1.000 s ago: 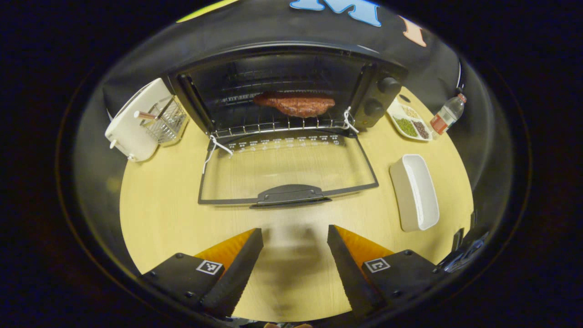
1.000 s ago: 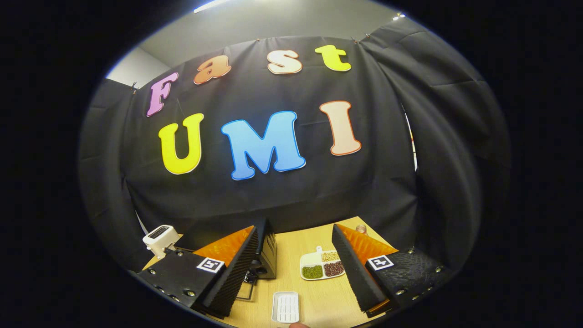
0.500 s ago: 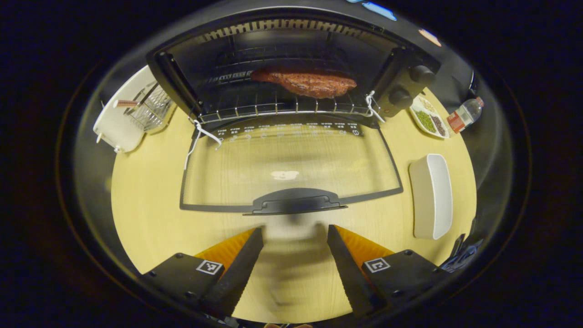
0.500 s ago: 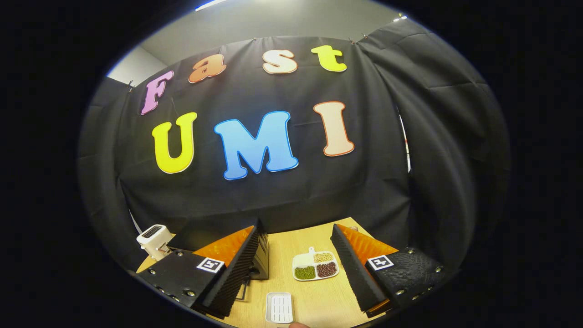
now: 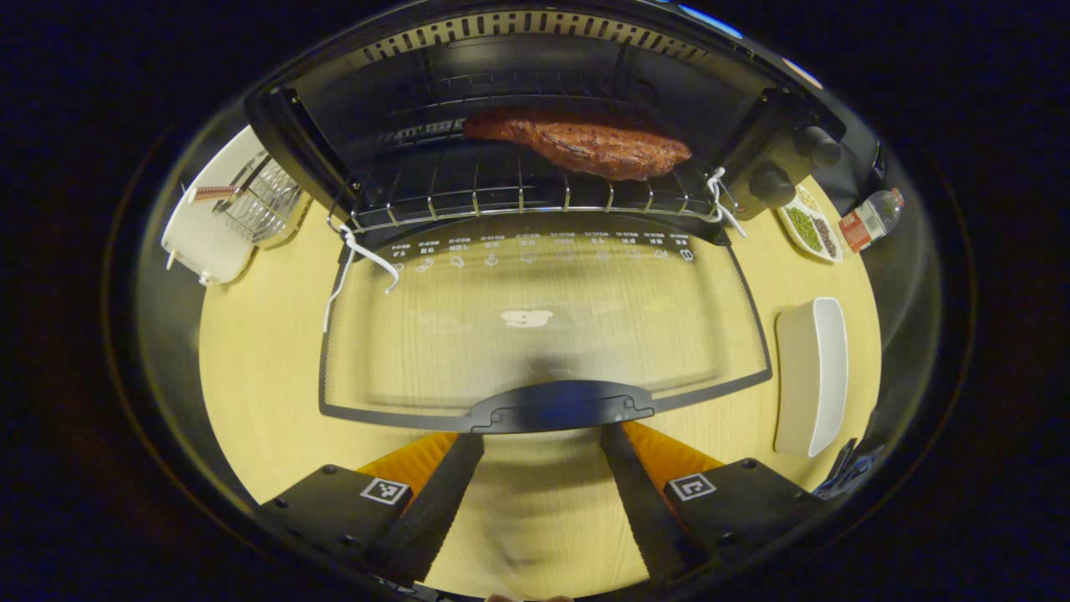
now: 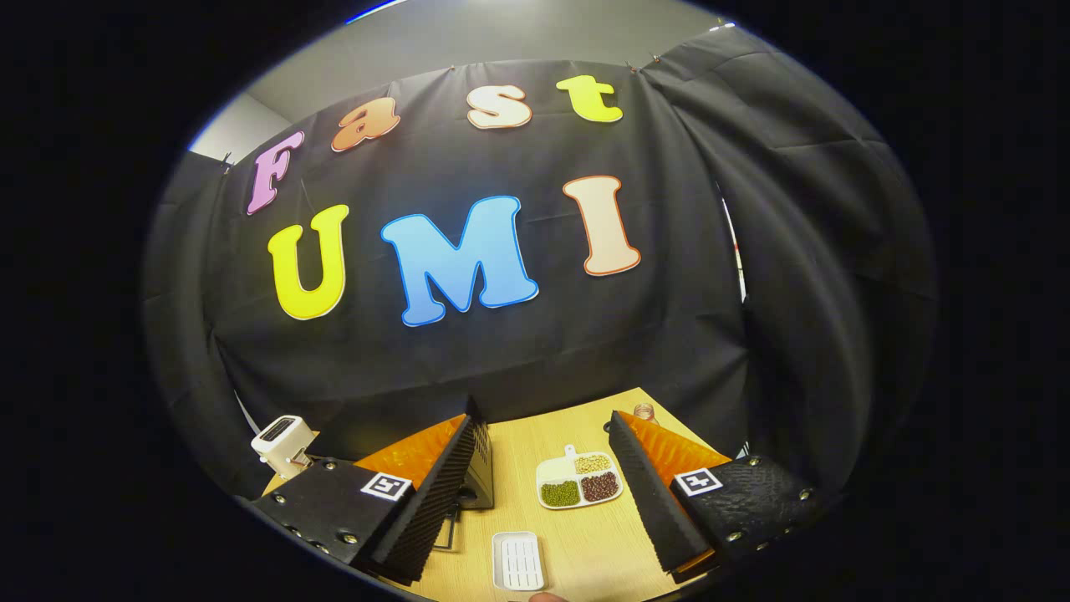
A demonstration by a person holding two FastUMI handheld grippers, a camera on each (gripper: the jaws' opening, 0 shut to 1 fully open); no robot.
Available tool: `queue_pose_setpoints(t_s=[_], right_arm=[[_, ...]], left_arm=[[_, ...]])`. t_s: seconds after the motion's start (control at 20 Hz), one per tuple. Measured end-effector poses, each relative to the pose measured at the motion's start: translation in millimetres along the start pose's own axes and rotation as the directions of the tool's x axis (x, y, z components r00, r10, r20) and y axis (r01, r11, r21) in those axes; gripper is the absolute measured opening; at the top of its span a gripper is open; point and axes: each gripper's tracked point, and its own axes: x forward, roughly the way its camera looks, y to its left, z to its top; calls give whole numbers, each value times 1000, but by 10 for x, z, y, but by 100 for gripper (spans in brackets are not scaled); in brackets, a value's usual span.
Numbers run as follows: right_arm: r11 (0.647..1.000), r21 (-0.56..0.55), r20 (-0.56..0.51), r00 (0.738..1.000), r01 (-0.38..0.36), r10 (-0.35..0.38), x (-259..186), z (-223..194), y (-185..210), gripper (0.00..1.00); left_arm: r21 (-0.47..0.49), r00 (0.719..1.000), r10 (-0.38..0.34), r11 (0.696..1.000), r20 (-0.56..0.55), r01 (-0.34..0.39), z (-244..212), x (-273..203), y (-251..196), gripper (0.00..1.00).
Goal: Open the electric oven with the left hand, put the food in, and close the electric oven.
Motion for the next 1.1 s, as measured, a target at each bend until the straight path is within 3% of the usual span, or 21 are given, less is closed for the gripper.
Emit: queue_pose_setpoints(t_s=[0.25, 0.3, 0.35, 0.8, 1.1], right_arm=[[1000, -2, -6, 1000, -7, 7, -16, -17, 35, 98], [1000, -5, -7, 1000, -9, 9, -21, -16, 47, 99], [1000, -8, -6, 1000, -11, 11, -31, -16, 58, 99], [999, 10, -9, 999, -46, 46, -3, -31, 264, 98], [998, 4, 1, 998, -57, 57, -22, -36, 290, 98]], left_arm=[[-3, 1000, 1, 1000, 3, -1, 10, -23, 3, 99], [-7, 1000, 1, 1000, 8, -1, 19, -47, -2, 94], [-5, 1000, 2, 1000, 18, -2, 18, -78, -6, 99], [13, 986, -32, 999, 165, 30, 156, -643, -19, 96], [49, 970, -26, 999, 240, 14, 316, -832, -27, 97]])
